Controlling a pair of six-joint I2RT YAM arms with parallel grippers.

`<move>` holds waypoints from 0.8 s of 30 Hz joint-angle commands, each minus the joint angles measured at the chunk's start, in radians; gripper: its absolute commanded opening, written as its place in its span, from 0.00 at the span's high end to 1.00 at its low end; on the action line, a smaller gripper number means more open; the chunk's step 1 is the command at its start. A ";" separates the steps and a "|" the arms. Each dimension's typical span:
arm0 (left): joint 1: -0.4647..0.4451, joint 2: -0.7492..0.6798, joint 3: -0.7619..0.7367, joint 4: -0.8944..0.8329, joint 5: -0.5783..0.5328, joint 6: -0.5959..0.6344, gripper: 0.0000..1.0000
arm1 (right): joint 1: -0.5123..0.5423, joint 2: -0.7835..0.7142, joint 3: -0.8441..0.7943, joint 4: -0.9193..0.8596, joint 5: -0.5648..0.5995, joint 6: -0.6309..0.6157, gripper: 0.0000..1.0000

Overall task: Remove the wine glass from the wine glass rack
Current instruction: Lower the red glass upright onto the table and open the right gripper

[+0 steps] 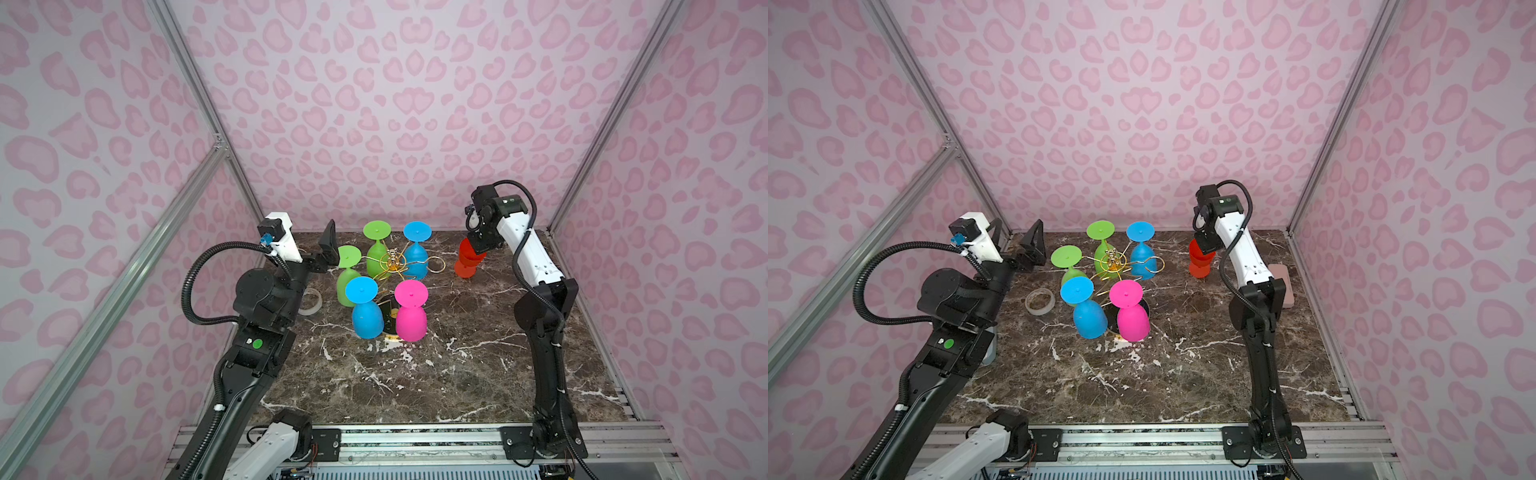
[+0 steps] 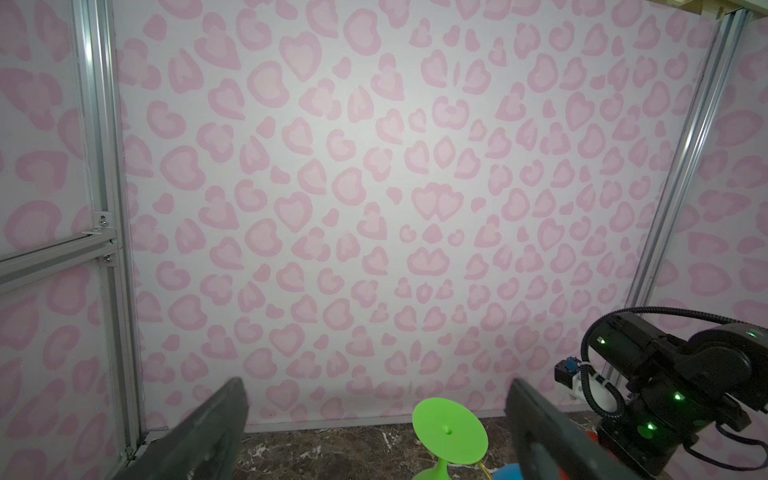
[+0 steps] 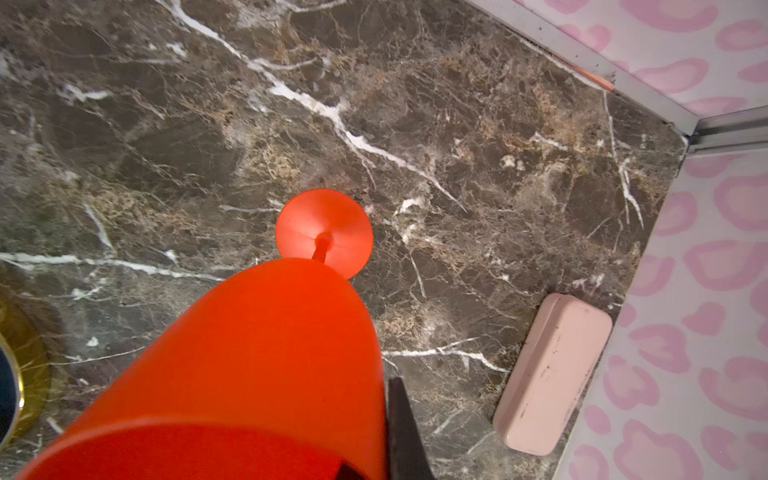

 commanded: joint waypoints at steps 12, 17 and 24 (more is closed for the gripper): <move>0.000 0.010 0.012 -0.020 0.038 -0.011 0.01 | -0.005 0.040 0.001 -0.009 -0.033 -0.010 0.89; 0.000 0.015 0.016 -0.020 0.041 -0.013 0.01 | -0.017 0.038 0.010 -0.006 -0.068 -0.002 0.77; 0.000 0.015 0.015 -0.017 0.039 -0.015 0.01 | -0.036 0.001 0.052 0.019 -0.162 0.020 0.66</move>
